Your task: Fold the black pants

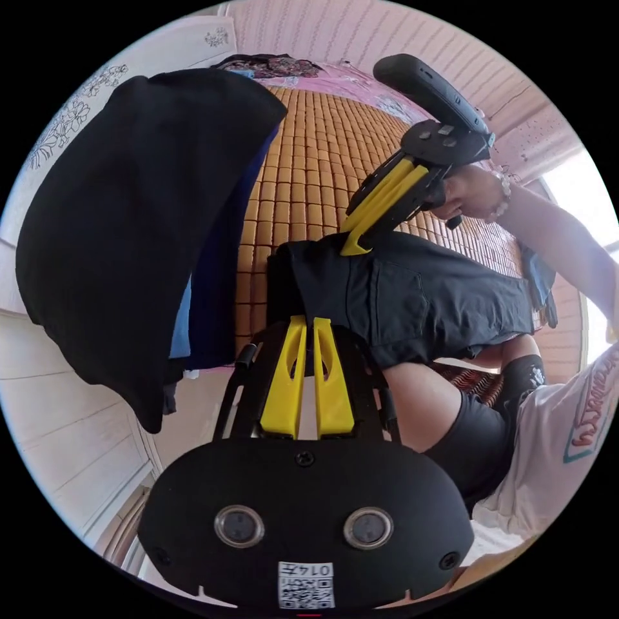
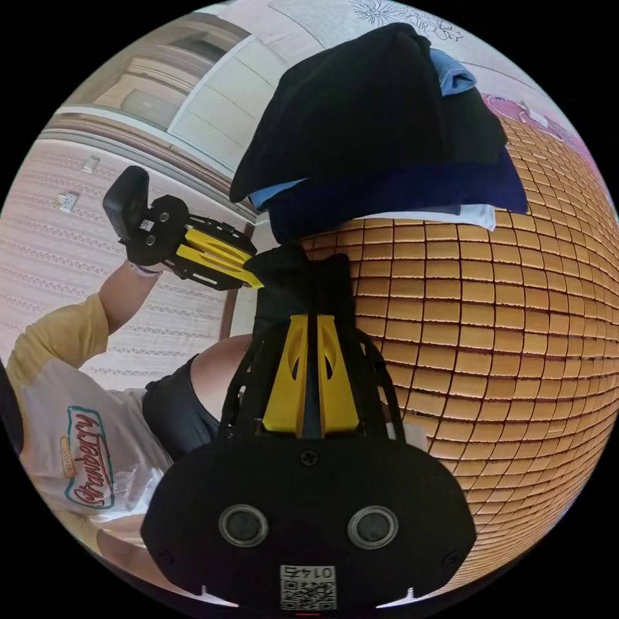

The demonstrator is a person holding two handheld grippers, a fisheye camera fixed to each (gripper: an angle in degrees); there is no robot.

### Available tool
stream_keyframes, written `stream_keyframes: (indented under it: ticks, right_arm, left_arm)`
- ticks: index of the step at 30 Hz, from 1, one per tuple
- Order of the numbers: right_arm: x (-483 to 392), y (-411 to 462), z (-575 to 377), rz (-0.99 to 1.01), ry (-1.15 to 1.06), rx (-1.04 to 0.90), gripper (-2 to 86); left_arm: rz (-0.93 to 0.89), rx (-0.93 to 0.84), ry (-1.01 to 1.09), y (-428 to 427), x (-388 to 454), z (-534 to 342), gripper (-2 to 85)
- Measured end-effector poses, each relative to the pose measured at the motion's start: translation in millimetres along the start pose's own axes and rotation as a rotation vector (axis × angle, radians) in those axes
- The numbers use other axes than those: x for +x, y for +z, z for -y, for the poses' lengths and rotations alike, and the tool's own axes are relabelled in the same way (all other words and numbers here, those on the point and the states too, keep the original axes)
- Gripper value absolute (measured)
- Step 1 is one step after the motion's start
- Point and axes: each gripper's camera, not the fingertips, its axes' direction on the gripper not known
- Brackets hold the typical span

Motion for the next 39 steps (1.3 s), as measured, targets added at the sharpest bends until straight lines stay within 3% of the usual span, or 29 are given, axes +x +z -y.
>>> stream_keyframes:
  ticks: [11, 19, 24, 27, 31, 34, 36, 39]
  right_arm:
    - [-5, 40, 27, 0.162, -0.019, -0.018, 2.6]
    - [-33, 45, 29, -0.184, 0.049, 0.075, 11.8]
    - [-48, 47, 32, -0.193, -0.001, 0.05, 8.8]
    - [-48, 23, 34, -0.151, 0.002, 0.085, 3.3]
    - [-53, -36, 20, -0.238, 0.012, 0.238, 2.3]
    - [-29, -66, 25, -0.184, 0.169, 0.265, 4.2]
    - [-21, -86, 18, -0.215, 0.247, 0.296, 4.6]
    - [-28, -130, -33, -0.292, 0.305, 0.406, 3.4]
  left_arm:
    - [-0.115, -0.068, -0.079, -15, -18, -10, -0.7]
    - [-0.051, -0.069, -0.173, 13, -29, -8, -0.9]
    - [-0.041, -0.05, -0.208, 35, -25, -9, -0.8]
    - [-0.018, 0.038, -0.204, 30, -18, -6, -0.7]
    - [0.14, 0.139, -0.152, 15, -1, 20, -0.2]
    - [0.24, 0.039, -0.129, 43, 2, 42, 0.8]
    - [0.194, -0.009, -0.19, 60, -6, 41, 2.7]
    - [0.063, 0.134, -0.237, 42, -9, 3, 4.8]
